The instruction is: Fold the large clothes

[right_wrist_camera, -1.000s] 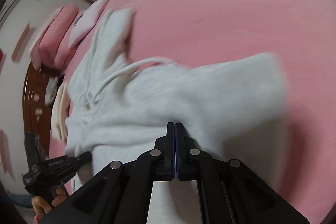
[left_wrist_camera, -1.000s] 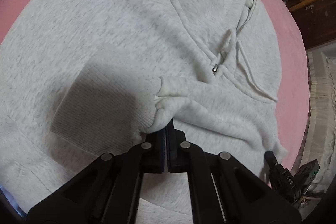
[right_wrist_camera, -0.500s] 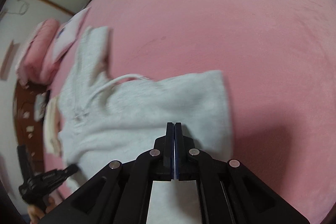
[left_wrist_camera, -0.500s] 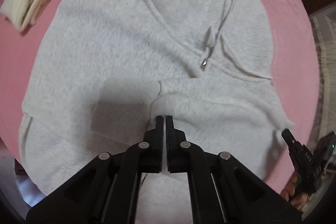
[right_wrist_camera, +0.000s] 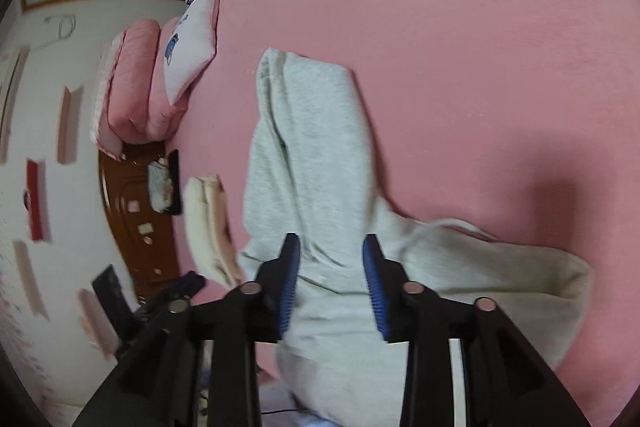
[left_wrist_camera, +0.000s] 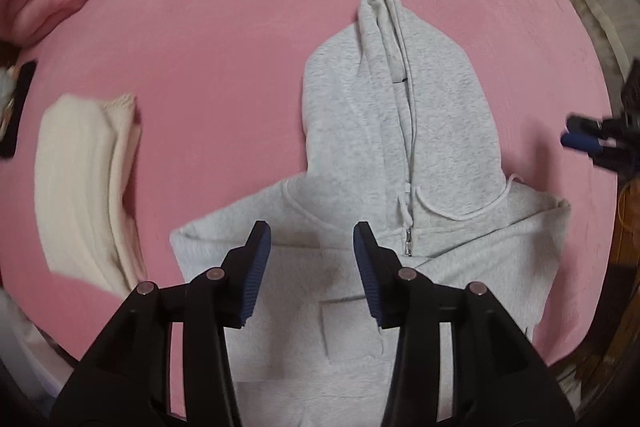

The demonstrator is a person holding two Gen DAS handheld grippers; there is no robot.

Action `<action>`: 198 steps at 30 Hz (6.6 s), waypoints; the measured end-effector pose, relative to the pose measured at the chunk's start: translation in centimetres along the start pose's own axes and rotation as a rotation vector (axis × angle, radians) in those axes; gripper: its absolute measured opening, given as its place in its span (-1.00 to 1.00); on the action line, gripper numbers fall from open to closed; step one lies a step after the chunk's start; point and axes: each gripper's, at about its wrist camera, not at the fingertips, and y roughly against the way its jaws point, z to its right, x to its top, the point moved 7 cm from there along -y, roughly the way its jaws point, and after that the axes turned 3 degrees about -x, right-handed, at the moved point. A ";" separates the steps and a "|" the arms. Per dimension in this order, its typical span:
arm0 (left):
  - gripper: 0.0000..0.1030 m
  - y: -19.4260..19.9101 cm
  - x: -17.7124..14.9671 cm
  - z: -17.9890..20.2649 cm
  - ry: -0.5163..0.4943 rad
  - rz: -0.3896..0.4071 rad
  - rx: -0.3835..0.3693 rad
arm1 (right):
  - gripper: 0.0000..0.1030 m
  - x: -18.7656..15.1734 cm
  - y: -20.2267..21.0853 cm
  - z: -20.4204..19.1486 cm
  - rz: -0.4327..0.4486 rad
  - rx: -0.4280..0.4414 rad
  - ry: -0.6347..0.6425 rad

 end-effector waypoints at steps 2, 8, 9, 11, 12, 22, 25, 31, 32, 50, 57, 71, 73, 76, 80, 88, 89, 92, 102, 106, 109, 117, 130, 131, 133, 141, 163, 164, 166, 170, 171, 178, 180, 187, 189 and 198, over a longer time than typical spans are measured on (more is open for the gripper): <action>0.16 -1.0 2.0 -0.3 -0.008 -0.053 -0.037 | -0.32 2.8 -2.3 -3.1 0.025 -0.043 -0.027; 0.26 -4.4 8.2 -2.7 0.130 -0.046 -0.138 | -0.01 8.6 -11.1 -11.6 0.095 0.033 -0.118; 0.26 -5.2 9.1 -3.1 0.163 -0.041 -0.167 | -0.01 9.2 -11.5 -11.2 0.106 0.048 -0.151; 0.26 -7.0 11.4 -3.8 0.231 -0.008 -0.273 | -0.01 9.5 -12.7 -9.9 0.132 0.061 -0.206; 0.26 -7.9 12.2 -4.1 0.258 -0.003 -0.304 | -0.01 9.6 -12.8 -9.4 0.136 0.077 -0.217; 0.25 -17.0 17.1 -5.3 0.320 -0.018 -0.470 | -0.01 14.0 -13.9 -4.3 0.180 0.011 -0.162; 0.08 -18.3 17.6 -4.6 0.285 -0.015 -0.509 | -0.05 15.1 -14.1 -3.9 0.152 0.020 -0.164; -0.78 -16.8 17.9 -4.5 0.208 0.071 -0.567 | -0.64 15.7 -13.3 -5.7 0.149 0.075 -0.065; -0.80 -16.1 17.7 -4.5 0.198 0.094 -0.587 | -0.65 15.5 -12.7 -6.4 0.163 0.092 -0.043; -0.89 2.8 -4.1 -3.3 -0.255 0.246 -0.827 | -0.72 -3.1 2.8 -17.5 0.076 0.300 0.420; -0.89 -1.5 -16.8 0.0 -0.388 0.150 -0.681 | -0.72 -13.9 -2.9 -15.1 -0.036 0.115 0.470; -0.76 -6.3 -25.2 2.9 -0.438 0.162 -0.328 | -0.62 -22.7 -7.1 -15.6 0.039 -0.208 0.557; -0.53 -4.6 -23.6 1.0 -0.379 0.158 -0.316 | -0.58 -23.7 -6.6 -17.6 0.024 -0.277 0.597; 0.15 -0.6 -24.2 -1.6 -0.275 0.217 -0.366 | -0.40 -23.7 -3.6 -19.8 0.093 -0.460 0.678; 0.24 3.7 -23.7 -0.4 -0.163 0.329 -0.440 | 0.34 -25.6 0.5 -24.5 0.184 -0.392 0.673; -0.70 -5.2 -18.8 7.4 0.065 0.168 -0.474 | -0.59 -26.9 -3.5 -26.2 0.254 -0.237 0.442; -0.74 -7.0 -18.8 7.7 0.067 0.137 -0.458 | -0.77 -26.6 -6.2 -25.3 0.231 -0.242 0.411; -0.74 -11.7 -20.2 8.2 0.040 0.035 -0.317 | -0.82 -27.9 -10.5 -22.6 0.113 -0.286 0.269; -0.75 -12.9 -20.8 8.3 -0.023 0.054 -0.339 | -1.00 -29.3 -11.6 -21.5 0.161 -0.330 0.136; -0.74 -10.9 -20.9 7.3 -0.035 0.081 -0.346 | -1.00 -29.2 -10.1 -22.8 0.321 -0.494 0.129; -0.72 -9.4 -21.0 6.9 -0.057 0.128 -0.356 | -1.00 -31.1 -9.9 -25.0 0.298 -0.308 0.100; -0.35 -9.4 -26.7 4.9 -0.009 0.064 -0.318 | -1.00 -38.1 -15.2 -25.9 0.159 -0.364 0.048; -0.15 -5.9 -41.4 2.7 0.116 0.115 -0.170 | -0.16 -54.1 -13.5 -26.2 0.296 -0.363 0.156; -0.15 -5.1 -42.8 2.5 0.125 0.129 -0.150 | -0.07 -55.4 -12.7 -26.1 0.313 -0.358 0.158; -0.15 -3.3 -45.0 1.4 0.154 0.150 -0.116 | 0.03 -58.1 -11.2 -25.6 0.336 -0.356 0.156; -0.14 1.8 -52.8 -3.2 0.261 0.214 -0.102 | 0.34 -67.3 -3.5 -21.3 0.469 -0.357 0.067; 0.24 -10.8 -60.8 -13.3 0.500 0.170 -0.256 | 0.37 -65.4 -4.8 -1.5 0.426 -0.322 -0.213; 0.24 -11.6 -60.5 -13.2 0.498 0.165 -0.263 | 0.37 -64.8 -5.3 -1.1 0.418 -0.308 -0.215; 0.24 -13.2 -59.7 -13.1 0.500 0.168 -0.282 | 0.37 -64.1 -6.2 -0.5 0.403 -0.273 -0.230; 0.24 -15.5 -58.4 -12.9 0.522 0.150 -0.298 | 0.37 -62.7 -8.3 0.1 0.347 -0.268 -0.235; 0.24 -15.8 -58.3 -12.8 0.536 0.146 -0.302 | 0.37 -62.4 -8.4 0.2 0.344 -0.279 -0.221; -0.76 -15.3 -58.7 -11.6 0.639 0.146 -0.385 | -0.24 -62.6 -9.3 -1.2 0.303 -0.247 -0.220; -0.81 -14.4 -58.3 -10.8 0.614 0.162 -0.355 | -0.50 -62.9 -9.2 -2.0 0.301 -0.219 -0.213; -0.85 -9.0 -56.9 -8.5 0.660 0.224 -0.414 | -0.65 -62.5 -8.2 -6.7 0.321 -0.173 -0.184; -0.85 -6.9 -56.2 -7.8 0.672 0.238 -0.424 | -0.66 -62.1 -7.4 -8.1 0.336 -0.138 -0.194; -0.86 3.1 -48.2 -6.2 0.576 0.423 -0.456 | -0.67 -57.0 -2.8 -16.9 0.475 0.091 -0.183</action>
